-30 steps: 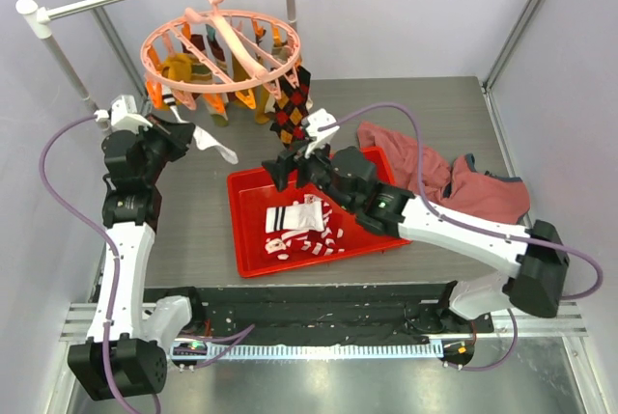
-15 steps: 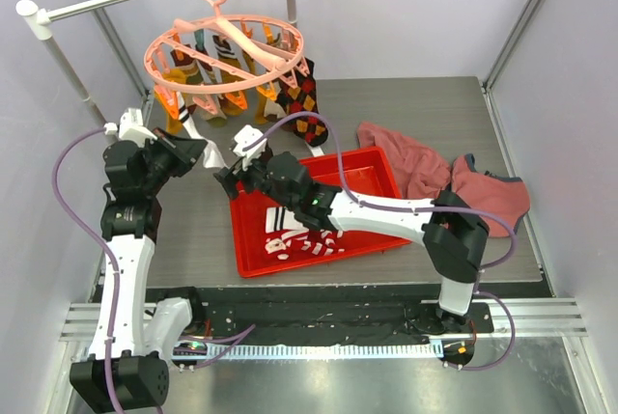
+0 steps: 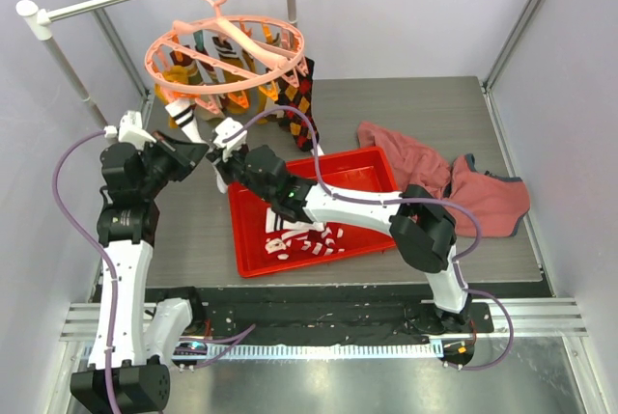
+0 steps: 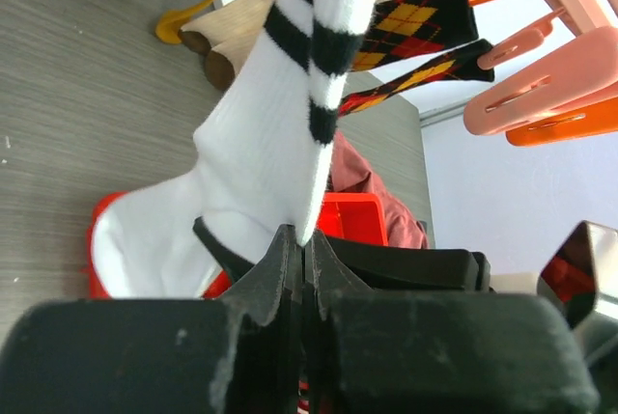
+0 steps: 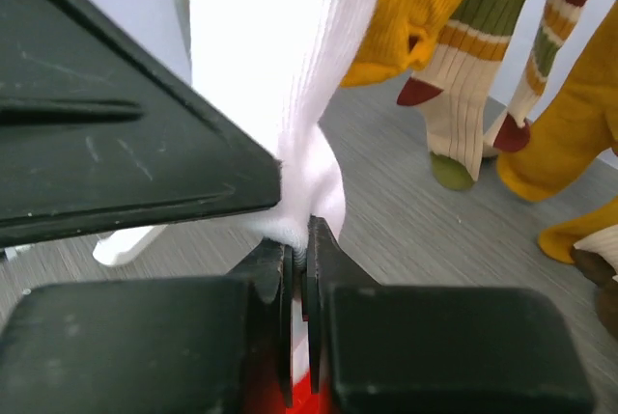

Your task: Remove the socks clipped to the hanger

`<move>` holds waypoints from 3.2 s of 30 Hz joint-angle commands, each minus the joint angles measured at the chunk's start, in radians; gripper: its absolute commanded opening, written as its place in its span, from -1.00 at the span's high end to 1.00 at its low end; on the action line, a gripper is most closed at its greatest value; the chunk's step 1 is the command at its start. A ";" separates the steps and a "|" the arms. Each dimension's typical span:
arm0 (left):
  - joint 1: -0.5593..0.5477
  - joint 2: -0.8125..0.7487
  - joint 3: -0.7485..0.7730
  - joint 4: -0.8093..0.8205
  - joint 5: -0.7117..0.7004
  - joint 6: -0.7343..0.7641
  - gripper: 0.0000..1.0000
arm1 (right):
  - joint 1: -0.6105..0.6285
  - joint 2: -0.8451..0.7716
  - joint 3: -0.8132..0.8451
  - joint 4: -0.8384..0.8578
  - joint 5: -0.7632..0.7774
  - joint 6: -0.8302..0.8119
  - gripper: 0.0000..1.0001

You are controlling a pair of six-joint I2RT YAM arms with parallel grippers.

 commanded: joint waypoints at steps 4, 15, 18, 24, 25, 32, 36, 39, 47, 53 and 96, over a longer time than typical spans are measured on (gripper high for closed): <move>-0.004 -0.003 0.179 -0.154 -0.207 0.085 0.22 | 0.000 -0.057 -0.042 0.149 0.048 0.046 0.98; 0.145 0.112 0.310 0.009 -0.084 0.093 -0.18 | -0.033 -0.070 -0.053 0.155 -0.024 0.155 0.98; 0.232 0.135 0.287 0.117 0.032 0.012 -0.19 | -0.044 -0.072 -0.063 0.166 -0.050 0.181 0.98; 0.298 0.201 0.259 0.313 0.161 -0.030 -0.21 | -0.055 -0.072 -0.065 0.168 -0.116 0.218 0.98; 0.300 0.209 0.253 0.347 0.168 -0.029 -0.21 | -0.056 -0.072 -0.068 0.169 -0.124 0.221 0.98; 0.303 0.288 0.204 0.579 0.277 -0.074 -0.20 | -0.058 -0.070 -0.062 0.168 -0.139 0.229 0.98; 0.301 0.304 0.184 0.600 0.273 -0.069 -0.15 | -0.060 -0.072 -0.057 0.166 -0.136 0.230 0.98; 0.301 0.305 0.167 0.631 0.279 -0.069 -0.08 | -0.061 -0.072 -0.048 0.157 -0.137 0.229 0.98; 0.301 0.273 0.141 0.594 0.277 -0.039 -0.06 | -0.063 -0.072 -0.041 0.149 -0.141 0.232 0.98; 0.301 0.238 0.110 0.576 0.261 -0.048 -0.07 | -0.063 -0.066 -0.047 0.155 -0.147 0.253 0.98; 0.300 0.434 0.134 0.901 0.354 -0.240 0.76 | -0.063 -0.061 -0.027 0.149 -0.188 0.283 0.98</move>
